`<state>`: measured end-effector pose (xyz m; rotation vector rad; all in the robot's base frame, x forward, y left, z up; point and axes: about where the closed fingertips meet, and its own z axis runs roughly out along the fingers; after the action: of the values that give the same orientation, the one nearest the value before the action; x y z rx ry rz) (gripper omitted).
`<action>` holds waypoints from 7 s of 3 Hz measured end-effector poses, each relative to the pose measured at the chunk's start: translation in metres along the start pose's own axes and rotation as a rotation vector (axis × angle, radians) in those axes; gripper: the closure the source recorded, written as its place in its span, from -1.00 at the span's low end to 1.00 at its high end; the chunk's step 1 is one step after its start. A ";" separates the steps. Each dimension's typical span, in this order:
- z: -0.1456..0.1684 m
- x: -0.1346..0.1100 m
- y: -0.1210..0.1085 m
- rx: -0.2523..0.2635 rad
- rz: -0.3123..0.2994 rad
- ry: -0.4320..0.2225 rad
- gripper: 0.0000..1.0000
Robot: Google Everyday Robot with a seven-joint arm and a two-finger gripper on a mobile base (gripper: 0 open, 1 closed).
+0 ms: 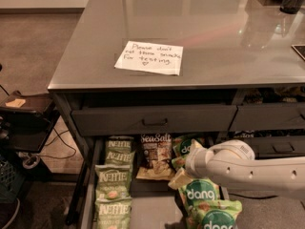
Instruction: Pick brown chip bag from middle drawer and place on counter
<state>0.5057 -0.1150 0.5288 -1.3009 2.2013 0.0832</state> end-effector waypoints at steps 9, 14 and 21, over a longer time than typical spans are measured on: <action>0.145 -0.040 0.008 0.060 -0.030 -0.333 -1.00; 0.203 -0.025 -0.030 0.111 -0.075 -0.251 -0.62; 0.140 -0.038 -0.002 0.051 -0.096 -0.243 1.00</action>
Offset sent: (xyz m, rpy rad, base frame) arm 0.0132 0.0659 -0.0653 0.7134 0.1526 -0.0188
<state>0.5831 -0.0400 0.4322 -1.2939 1.9222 0.1392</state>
